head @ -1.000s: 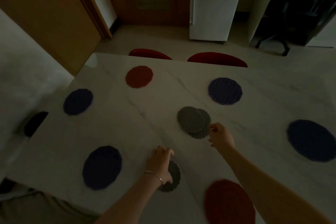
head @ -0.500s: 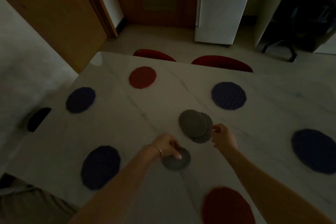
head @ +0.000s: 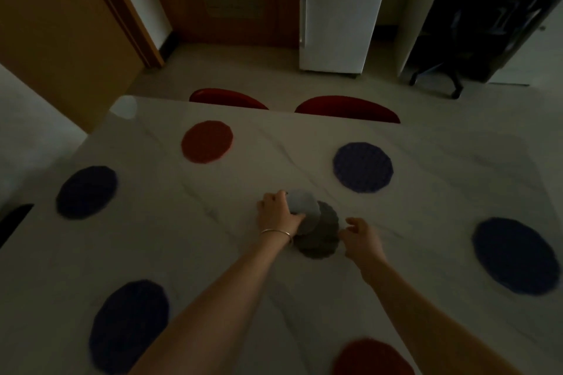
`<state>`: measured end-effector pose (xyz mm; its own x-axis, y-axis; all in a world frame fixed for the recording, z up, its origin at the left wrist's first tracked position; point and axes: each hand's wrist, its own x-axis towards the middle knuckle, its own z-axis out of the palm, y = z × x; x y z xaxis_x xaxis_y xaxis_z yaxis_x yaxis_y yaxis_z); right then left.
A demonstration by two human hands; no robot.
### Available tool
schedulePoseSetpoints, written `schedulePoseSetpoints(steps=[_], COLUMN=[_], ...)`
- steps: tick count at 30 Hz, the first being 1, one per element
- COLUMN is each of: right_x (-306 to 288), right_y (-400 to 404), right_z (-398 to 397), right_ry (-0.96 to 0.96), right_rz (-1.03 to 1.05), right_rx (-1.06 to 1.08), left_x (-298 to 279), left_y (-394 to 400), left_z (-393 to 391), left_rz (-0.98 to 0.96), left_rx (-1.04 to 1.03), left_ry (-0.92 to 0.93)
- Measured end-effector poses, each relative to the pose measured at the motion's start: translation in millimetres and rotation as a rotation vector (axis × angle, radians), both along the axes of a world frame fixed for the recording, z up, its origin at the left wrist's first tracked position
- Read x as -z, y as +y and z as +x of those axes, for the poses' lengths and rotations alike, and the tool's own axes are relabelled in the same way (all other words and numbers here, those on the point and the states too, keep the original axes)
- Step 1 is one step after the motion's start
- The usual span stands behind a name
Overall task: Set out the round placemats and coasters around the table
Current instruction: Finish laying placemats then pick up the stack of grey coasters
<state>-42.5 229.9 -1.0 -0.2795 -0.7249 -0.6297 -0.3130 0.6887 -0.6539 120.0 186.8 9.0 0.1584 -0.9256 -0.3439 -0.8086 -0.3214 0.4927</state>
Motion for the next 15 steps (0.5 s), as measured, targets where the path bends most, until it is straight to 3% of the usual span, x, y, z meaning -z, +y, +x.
schedulePoseSetpoints(steps=[7,15], right_x=[2,5], right_y=[5,0], right_z=[12,23], right_ry=[0.029,-0.094], right_rz=[0.072,0.086], right_rx=[0.178,0.387], left_x=[5,2], left_y=[0,8], left_z=[-9,-19], left_rz=[0.142,0.223], left_rx=[0.081,0.098], left_ry=[-0.038,-0.005])
